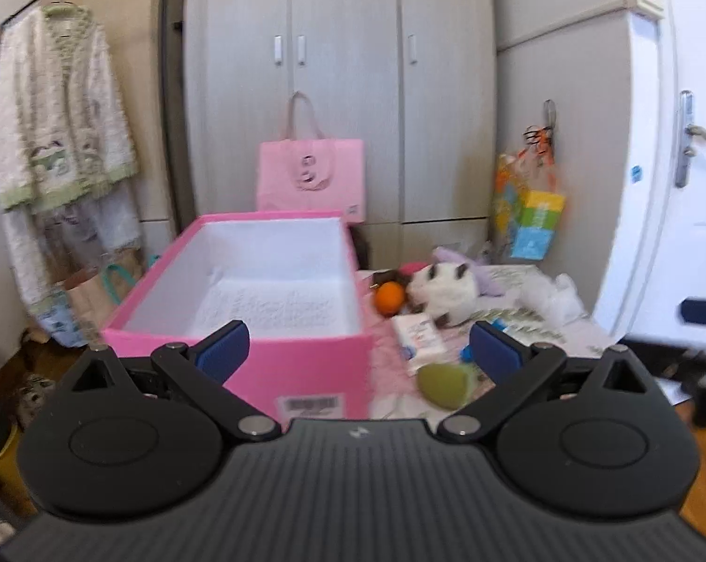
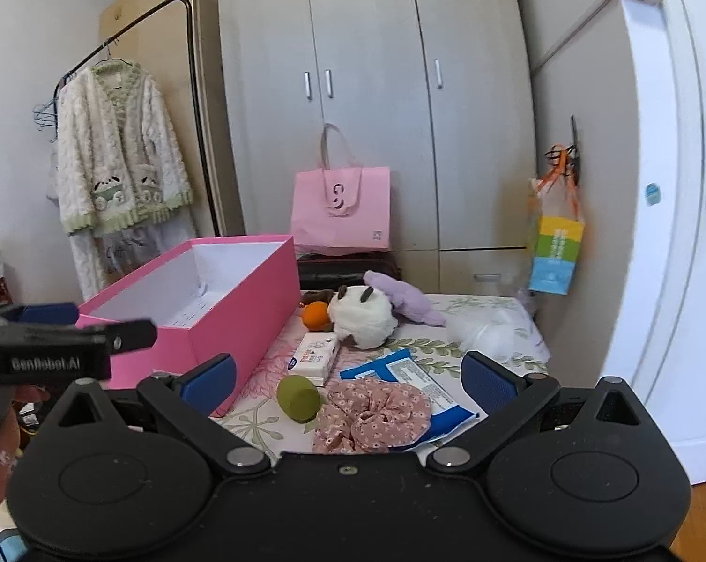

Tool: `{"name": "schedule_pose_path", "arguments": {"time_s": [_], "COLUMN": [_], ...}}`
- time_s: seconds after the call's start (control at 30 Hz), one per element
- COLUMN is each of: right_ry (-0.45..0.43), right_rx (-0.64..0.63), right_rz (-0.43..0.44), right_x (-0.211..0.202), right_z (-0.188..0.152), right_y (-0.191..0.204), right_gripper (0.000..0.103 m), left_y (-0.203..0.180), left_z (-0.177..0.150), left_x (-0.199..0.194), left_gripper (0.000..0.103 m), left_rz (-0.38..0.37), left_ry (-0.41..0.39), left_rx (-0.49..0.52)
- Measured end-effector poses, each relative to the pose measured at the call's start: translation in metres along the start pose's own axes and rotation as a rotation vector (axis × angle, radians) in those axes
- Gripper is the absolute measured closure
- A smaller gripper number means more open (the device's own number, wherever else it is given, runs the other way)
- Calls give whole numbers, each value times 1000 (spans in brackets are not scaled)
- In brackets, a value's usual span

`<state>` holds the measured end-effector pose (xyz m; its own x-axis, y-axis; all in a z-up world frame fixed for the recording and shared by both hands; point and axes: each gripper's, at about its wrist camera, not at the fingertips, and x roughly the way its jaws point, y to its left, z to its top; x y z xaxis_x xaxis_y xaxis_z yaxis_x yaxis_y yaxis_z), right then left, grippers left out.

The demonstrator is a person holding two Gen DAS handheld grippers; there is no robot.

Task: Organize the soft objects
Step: 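Move both grippers toward the items beside the pink box, then grasp the green sponge with the left gripper while the right gripper grasps the pink scrunchie, then lift the sponge with the left gripper while the right gripper carries the scrunchie toward the box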

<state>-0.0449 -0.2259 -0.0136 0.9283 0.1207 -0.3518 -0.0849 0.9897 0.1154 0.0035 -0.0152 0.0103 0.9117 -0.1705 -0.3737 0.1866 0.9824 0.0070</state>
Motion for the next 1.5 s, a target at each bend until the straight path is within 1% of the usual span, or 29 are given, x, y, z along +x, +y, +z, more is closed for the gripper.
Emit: {"name": "schedule_pose_path", "arguments": {"time_s": [0.07,0.13,0.2,0.3,0.4,0.5,0.57,0.67,0.73,0.8,0.87,0.9,0.93,1.0,1.1,1.17,1.2,1.27,1.3,1.33,1.4,1.47,1.5], "right_ry": [8,28,35,59,74,88,94,94,88,86,89,90,89,74,61,68,74,77,80,85,74,68,65], "right_rx": [-36,-68,-77,-87,-127,-152,-176,-215,-243,-260,-258,-253,-251,-258,-261,-261,-263,-274,-280,-289,-309,-306,-289], "right_rz": [-2,-5,6,24,31,74,84,91,93,94,108,111,116,121,118,123,130,129,126,124,101,80,68], "right_x": [10,20,29,43,56,66,74,86,94,100,108,110,113,118,124,129,130,132,133,134,133,131,130], "right_z": [-5,-10,-16,-25,-36,-46,-51,-57,-60,-63,-63,-64,-64,-62,-60,-60,-61,-63,-64,-65,-68,-68,-67], "right_y": [-1,-3,-7,-14,-18,-21,-19,-17,-16,-15,-17,-19,-20,-21,-21,-21,-20,-18,-16,-15,-13,-14,-16], "right_gripper": [0,0,0,1,1,1,1,2,2,2,2,2,2,2,2,2,4,16,19,26,36,50,53], "left_y": [-6,-14,-24,-34,-45,-53,-59,-67,-67,-67,-67,-68,-67,-63,-60,-57,-56,-54,-52,-50,-48,-47,-48], "left_z": [2,2,0,-5,-11,-19,-23,-29,-31,-33,-34,-35,-35,-36,-39,-41,-43,-46,-48,-50,-52,-52,-52], "left_x": [10,22,36,53,69,77,82,93,104,116,127,133,138,145,152,155,157,160,162,164,165,164,164], "left_gripper": [5,14,18,25,26,26,26,26,28,29,31,36,39,40,45,45,45,45,45,45,45,45,45], "left_rz": [-38,-63,-94,-158,-205,-290,-300,-279,-249,-199,-143,-112,-95,-75,-38,-38,-40,-46,-48,-52,-51,-45,-42], "left_ry": [9,32,63,109,146,152,144,143,153,158,177,202,218,237,253,274,286,307,317,323,316,304,298], "left_rx": [-4,8,20,11,9,14,11,16,-6,-32,-36,-37,-45,-88,-110,-134,-149,-177,-194,-210,-239,-267,-274]}}
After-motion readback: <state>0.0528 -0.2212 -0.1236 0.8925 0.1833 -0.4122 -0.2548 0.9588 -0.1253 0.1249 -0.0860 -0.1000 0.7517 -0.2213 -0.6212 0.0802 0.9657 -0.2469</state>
